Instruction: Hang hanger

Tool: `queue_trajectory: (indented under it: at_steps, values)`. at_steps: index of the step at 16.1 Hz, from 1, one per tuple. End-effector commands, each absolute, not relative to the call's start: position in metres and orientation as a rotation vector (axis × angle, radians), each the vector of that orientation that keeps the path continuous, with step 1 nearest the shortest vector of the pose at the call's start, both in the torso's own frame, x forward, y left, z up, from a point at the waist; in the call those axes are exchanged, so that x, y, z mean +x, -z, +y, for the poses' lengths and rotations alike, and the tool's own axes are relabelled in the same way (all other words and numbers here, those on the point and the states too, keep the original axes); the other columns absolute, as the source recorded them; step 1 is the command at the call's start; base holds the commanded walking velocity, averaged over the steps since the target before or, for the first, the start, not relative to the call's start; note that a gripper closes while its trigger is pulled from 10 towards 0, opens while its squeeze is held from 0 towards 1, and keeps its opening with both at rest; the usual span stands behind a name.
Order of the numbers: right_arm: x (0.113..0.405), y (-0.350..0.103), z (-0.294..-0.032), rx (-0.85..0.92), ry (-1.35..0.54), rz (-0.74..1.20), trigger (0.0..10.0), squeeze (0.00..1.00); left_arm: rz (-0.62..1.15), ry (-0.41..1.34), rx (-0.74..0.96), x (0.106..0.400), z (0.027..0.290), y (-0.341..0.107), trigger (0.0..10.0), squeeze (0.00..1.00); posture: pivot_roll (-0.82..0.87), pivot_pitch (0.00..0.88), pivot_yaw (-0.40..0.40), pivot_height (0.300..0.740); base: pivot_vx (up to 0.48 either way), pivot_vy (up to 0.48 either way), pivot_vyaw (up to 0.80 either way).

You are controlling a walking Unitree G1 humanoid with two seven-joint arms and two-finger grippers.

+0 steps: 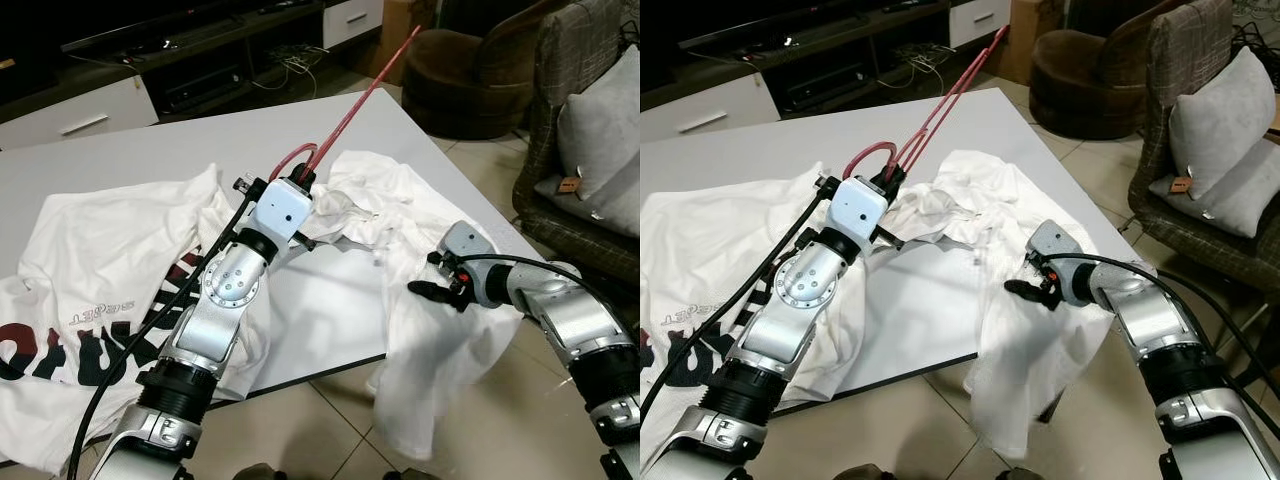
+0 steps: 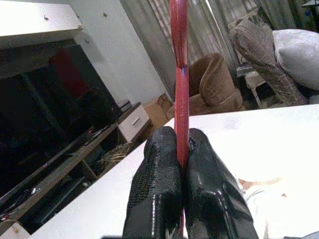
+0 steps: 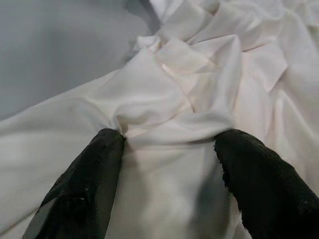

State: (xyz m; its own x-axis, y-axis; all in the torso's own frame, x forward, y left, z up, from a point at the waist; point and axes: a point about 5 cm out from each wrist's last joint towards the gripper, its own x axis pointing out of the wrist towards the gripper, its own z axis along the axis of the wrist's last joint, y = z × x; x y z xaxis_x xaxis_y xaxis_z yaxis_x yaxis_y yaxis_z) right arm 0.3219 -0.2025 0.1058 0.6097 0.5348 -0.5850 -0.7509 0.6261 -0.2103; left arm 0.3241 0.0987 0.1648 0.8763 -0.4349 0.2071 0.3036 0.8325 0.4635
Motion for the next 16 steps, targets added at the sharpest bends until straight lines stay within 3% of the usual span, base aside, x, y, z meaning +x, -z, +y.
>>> queue_trajectory:
  at_steps: [1, 8, 13, 16]
  values:
    - [0.322, -0.100, -0.207, -0.502, -0.740, 0.543, 10.0, 0.00, -0.319, 0.385, 0.449, 0.324, 0.102, -0.167, 10.0, 0.00, -0.05, 0.000, 0.063, 0.736, 0.000, 0.000, 0.00]
    - [0.351, -0.092, -0.178, -0.582, -0.572, 0.422, 10.0, 0.00, -0.328, 0.389, 0.448, 0.325, 0.100, -0.170, 10.0, 0.00, -0.05, 0.000, 0.070, 0.736, 0.000, 0.000, 0.00]
    - [0.367, -0.100, -0.174, -0.554, -0.414, 0.328, 10.0, 0.00, -0.325, 0.379, 0.449, 0.324, 0.103, -0.169, 10.0, 0.00, -0.03, 0.000, 0.062, 0.736, 0.000, 0.000, 0.00]
    - [0.368, -0.104, -0.164, -0.492, -0.487, 0.288, 10.0, 0.00, -0.325, 0.378, 0.447, 0.323, 0.101, -0.169, 10.0, 0.00, -0.03, 0.000, 0.060, 0.736, 0.000, 0.000, 0.00]
